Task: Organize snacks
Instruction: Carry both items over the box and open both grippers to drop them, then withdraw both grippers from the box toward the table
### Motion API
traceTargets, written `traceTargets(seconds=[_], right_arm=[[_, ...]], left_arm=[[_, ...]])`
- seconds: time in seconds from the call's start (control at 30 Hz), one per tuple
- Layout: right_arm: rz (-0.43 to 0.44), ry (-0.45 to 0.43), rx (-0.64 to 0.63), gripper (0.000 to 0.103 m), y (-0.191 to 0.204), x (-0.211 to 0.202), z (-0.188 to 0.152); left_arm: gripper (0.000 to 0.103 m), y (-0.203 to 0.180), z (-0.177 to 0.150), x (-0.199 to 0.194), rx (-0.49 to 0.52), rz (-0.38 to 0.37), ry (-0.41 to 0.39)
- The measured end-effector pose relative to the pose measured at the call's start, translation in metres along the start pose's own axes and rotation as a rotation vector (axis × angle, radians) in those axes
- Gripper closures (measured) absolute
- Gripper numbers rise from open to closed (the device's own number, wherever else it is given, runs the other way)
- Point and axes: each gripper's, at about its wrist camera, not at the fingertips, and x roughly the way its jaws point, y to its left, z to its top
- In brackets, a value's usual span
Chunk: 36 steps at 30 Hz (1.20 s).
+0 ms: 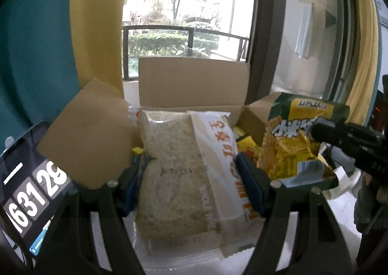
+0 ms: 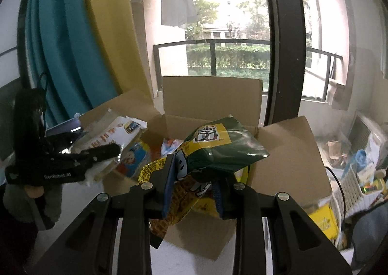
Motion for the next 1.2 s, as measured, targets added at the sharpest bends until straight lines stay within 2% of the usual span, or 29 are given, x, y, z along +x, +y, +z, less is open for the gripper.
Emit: traceTargets(seconds=[0.17, 0.33, 0.4, 0.43, 0.47, 0.5, 0.53, 0.57, 0.77, 1.2], right_arm=[[-0.005, -0.002, 0.014, 0.073, -0.010, 0.028, 0.010], [-0.018, 0.026, 0.043, 0.073, -0.022, 0.063, 0.015], [-0.040, 0.044, 0.046, 0.072, -0.025, 0.075, 0.015], [-0.047, 0.059, 0.043, 0.069, -0.026, 0.081, 0.014], [-0.052, 0.074, 0.038, 0.062, -0.026, 0.085, 0.013], [-0.059, 0.079, 0.037, 0.055, -0.027, 0.086, 0.013], [-0.062, 0.072, 0.039, 0.038, -0.027, 0.085, 0.012], [-0.063, 0.065, 0.038, 0.034, -0.027, 0.082, 0.011], [-0.076, 0.047, 0.026, 0.034, -0.020, 0.054, 0.010], [-0.070, 0.036, 0.002, 0.034, 0.010, -0.016, -0.005]], left_arm=[[0.030, 0.001, 0.006, 0.027, -0.008, 0.009, 0.017], [0.028, 0.005, 0.007, 0.053, -0.034, 0.013, 0.069], [0.021, 0.004, 0.006, 0.051, -0.030, 0.019, 0.061], [0.017, 0.003, 0.006, 0.049, -0.027, 0.021, 0.055], [0.009, 0.002, 0.007, 0.046, -0.024, 0.023, 0.051], [0.007, 0.003, 0.008, 0.044, -0.024, 0.023, 0.049], [0.007, 0.003, 0.009, 0.040, -0.027, 0.022, 0.045], [0.007, 0.003, 0.010, 0.036, -0.032, 0.022, 0.039], [0.006, -0.001, 0.010, 0.009, -0.032, 0.012, 0.019], [0.006, -0.022, -0.012, -0.068, -0.021, -0.001, -0.030]])
